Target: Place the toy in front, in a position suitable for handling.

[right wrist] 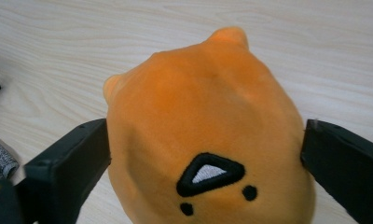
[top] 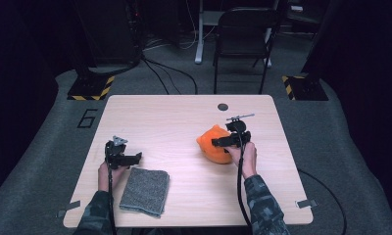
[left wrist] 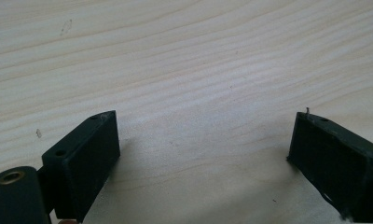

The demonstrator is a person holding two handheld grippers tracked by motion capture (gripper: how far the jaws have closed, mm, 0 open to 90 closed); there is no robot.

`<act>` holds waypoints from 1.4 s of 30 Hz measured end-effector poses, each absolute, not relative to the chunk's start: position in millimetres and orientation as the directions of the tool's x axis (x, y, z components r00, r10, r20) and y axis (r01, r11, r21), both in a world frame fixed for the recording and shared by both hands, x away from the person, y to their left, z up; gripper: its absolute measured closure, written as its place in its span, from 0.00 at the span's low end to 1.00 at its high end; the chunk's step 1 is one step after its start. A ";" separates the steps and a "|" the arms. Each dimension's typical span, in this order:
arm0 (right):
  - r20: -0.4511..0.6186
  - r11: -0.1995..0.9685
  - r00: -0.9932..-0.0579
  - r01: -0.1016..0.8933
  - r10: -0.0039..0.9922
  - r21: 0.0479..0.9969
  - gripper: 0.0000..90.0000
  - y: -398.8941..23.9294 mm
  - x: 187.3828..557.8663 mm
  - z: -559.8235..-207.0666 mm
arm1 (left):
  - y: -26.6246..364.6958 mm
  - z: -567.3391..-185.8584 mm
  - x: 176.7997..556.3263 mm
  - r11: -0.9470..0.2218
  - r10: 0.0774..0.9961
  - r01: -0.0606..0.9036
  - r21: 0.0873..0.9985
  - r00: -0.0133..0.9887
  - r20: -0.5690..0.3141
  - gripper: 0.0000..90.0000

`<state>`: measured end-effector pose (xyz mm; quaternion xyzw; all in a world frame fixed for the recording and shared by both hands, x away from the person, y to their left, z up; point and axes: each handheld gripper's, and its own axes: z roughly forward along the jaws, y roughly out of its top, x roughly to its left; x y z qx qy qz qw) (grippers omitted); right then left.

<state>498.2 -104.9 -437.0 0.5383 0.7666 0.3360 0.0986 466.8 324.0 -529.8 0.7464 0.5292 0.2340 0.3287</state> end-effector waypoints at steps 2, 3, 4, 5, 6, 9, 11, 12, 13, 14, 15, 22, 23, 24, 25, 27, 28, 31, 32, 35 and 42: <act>0.190 0.202 -0.395 0.759 0.899 0.619 0.08 -103.5 498.5 -438.7 | 324.0 -529.8 466.8 -0.224 0.944 0.636 0.738 0.331 0.002 0.09; 0.179 0.214 -0.390 0.771 0.903 0.600 0.12 -102.9 499.7 -443.7 | 324.0 -529.8 466.8 -0.224 0.944 0.636 0.738 0.330 0.001 0.09; 0.173 0.218 -0.388 0.773 0.905 0.595 0.13 -103.1 499.9 -445.5 | 324.0 -529.8 466.8 -0.224 0.944 0.636 0.738 0.330 0.002 0.09; 0.173 0.214 -0.380 0.780 0.909 0.588 0.16 -104.3 500.5 -447.4 | 324.0 -529.8 466.8 -0.224 0.944 0.636 0.738 0.330 0.001 0.09; 0.176 0.213 -0.382 0.778 0.907 0.592 0.21 -105.9 500.7 -449.2 | 323.9 -529.8 466.8 -0.224 0.944 0.636 0.738 0.330 0.001 0.09; 0.181 0.215 -0.386 0.779 0.905 0.589 0.36 -109.3 501.5 -454.9 | 323.9 -529.9 466.8 -0.223 0.944 0.636 0.738 0.331 0.001 0.09; 0.176 0.229 -0.399 0.776 0.900 0.588 0.47 -109.9 501.4 -455.4 | 323.6 -530.0 466.7 -0.220 0.945 0.636 0.740 0.328 -0.002 0.09; 0.175 0.234 -0.403 0.776 0.898 0.586 0.53 -110.1 501.6 -455.0 | 323.6 -530.0 466.7 -0.220 0.945 0.636 0.740 0.328 -0.001 0.09; 0.177 0.233 -0.405 0.773 0.897 0.590 0.57 -110.8 501.8 -455.4 | 323.5 -530.0 466.7 -0.219 0.945 0.636 0.740 0.328 -0.001 0.09; 0.172 0.236 -0.409 0.768 0.896 0.595 0.61 -110.5 501.6 -456.3 | 323.7 -530.0 466.9 -0.221 0.944 0.634 0.741 0.329 0.000 0.09; 0.174 0.237 -0.414 0.764 0.893 0.600 0.64 -111.1 501.3 -456.7 | 323.7 -530.0 466.9 -0.220 0.945 0.634 0.741 0.328 0.000 0.09; 0.216 0.205 -0.441 0.727 0.871 0.656 0.70 -120.3 499.8 -453.1 | 323.9 -529.8 466.8 -0.224 0.944 0.636 0.738 0.330 0.002 0.09; 0.216 0.209 -0.452 0.718 0.866 0.664 0.70 -122.2 499.4 -451.2 | 324.0 -529.9 466.9 -0.224 0.944 0.635 0.739 0.330 0.003 0.09; 0.214 0.206 -0.451 0.714 0.867 0.669 0.70 -122.5 498.8 -448.8 | 324.0 -529.9 466.9 -0.224 0.944 0.635 0.739 0.330 0.003 0.09; 0.204 0.221 -0.464 0.706 0.862 0.673 0.70 -123.5 498.3 -446.2 | 323.9 -529.8 466.8 -0.223 0.944 0.636 0.739 0.330 0.001 0.09; 0.186 0.233 -0.483 0.682 0.856 0.693 0.70 -125.4 497.3 -440.1 | 323.9 -529.8 466.8 -0.223 0.944 0.636 0.739 0.330 0.002 0.09; 0.193 0.234 -0.493 0.677 0.848 0.698 0.70 -125.8 496.5 -436.0 | 324.0 -529.9 466.9 -0.224 0.944 0.635 0.739 0.330 0.003 0.09; 0.165 0.265 -0.527 0.643 0.834 0.718 0.70 -127.5 493.0 -422.9 | 323.9 -529.9 466.8 -0.224 0.944 0.635 0.739 0.330 0.002 0.09; 0.146 0.288 -0.550 0.624 0.822 0.726 0.70 -128.3 492.2 -419.2 | 323.9 -529.9 466.8 -0.224 0.944 0.635 0.739 0.330 0.002 0.09; 0.120 0.324 -0.590 0.589 0.798 0.741 0.70 -130.1 489.6 -408.7 | 323.9 -529.9 466.9 -0.224 0.944 0.635 0.739 0.330 0.002 0.09; 0.066 0.427 -0.701 0.504 0.710 0.751 0.70 -132.1 486.6 -400.1 | 323.9 -529.9 466.8 -0.223 0.944 0.635 0.739 0.330 0.001 0.09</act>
